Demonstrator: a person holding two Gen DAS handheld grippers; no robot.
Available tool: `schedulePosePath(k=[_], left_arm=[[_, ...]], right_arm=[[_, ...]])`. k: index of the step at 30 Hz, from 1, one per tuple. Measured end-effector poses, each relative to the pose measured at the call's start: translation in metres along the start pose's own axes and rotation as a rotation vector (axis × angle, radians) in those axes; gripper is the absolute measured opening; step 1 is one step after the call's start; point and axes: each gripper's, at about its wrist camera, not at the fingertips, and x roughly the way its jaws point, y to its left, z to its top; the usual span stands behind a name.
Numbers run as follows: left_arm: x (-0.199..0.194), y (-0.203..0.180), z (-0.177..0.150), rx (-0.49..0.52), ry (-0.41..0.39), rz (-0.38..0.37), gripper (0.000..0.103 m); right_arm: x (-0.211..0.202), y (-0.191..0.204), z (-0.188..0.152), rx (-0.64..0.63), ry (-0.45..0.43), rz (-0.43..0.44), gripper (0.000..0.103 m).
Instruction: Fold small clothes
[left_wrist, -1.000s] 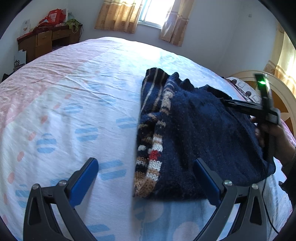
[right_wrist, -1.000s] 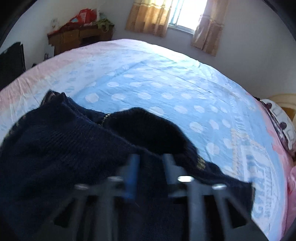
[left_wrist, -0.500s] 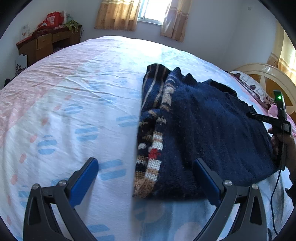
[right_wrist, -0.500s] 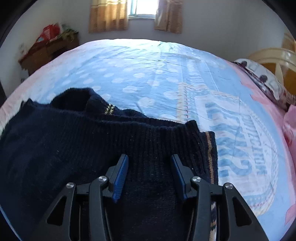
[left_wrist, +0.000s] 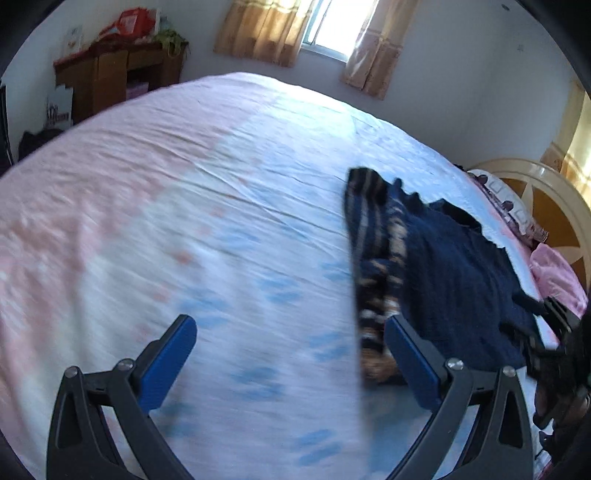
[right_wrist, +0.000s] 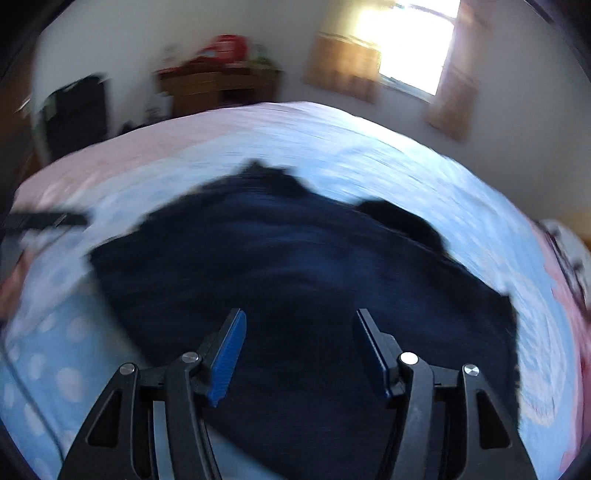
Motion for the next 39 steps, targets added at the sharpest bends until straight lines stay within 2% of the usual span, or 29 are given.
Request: schedulePosePath(k=[3,6,10,13,17,19,20,21,27,32,36,39], left_arm=[[-0.008,0.024,0.010,-0.010,-0.022,0.001,0.103],[-0.009,0.041,0.020,-0.019,-0.019,-0.043,0.103],[0.000,0.050,0.028,-0.022,0.016,-0.107,0.103],[0.010,0.047,0.032,-0.013,0.052,-0.169,0.103],[0.023,0.034,0.044,0.003,0.091,-0.223,0.103],[0.030,0.027,0.055,0.008,0.105,-0.258,0.103],[0.035,0.022,0.060,0.010,0.113,-0.280,0.103],[0.041,0.017,0.066,0.013,0.125,-0.309,0.103],[0.089,-0.023,0.090,0.054,0.216,-0.422,0.103],[0.124,-0.055,0.102,0.086,0.232,-0.414,0.103],[0.137,-0.069,0.108,0.099,0.225,-0.422,0.103],[0.146,-0.076,0.110,0.122,0.222,-0.397,0.103]], right_arm=[[-0.003,0.057,0.003,-0.135,-0.026,0.040,0.061],[0.001,0.104,0.004,-0.253,-0.037,0.038,0.061],[0.015,0.143,0.010,-0.286,-0.025,0.080,0.061],[0.028,0.159,0.017,-0.295,-0.013,0.079,0.061],[0.049,0.167,0.028,-0.314,-0.008,-0.005,0.060],[0.055,0.161,0.031,-0.271,0.007,0.011,0.046],[0.056,0.159,0.032,-0.258,0.007,0.023,0.028],[0.056,0.159,0.033,-0.257,0.008,0.022,0.022],[0.062,0.156,0.027,-0.224,0.017,0.027,0.019],[0.064,0.155,0.025,-0.213,0.009,0.027,0.019],[0.064,0.153,0.023,-0.205,0.007,0.037,0.019],[0.065,0.154,0.023,-0.209,0.005,0.035,0.019]])
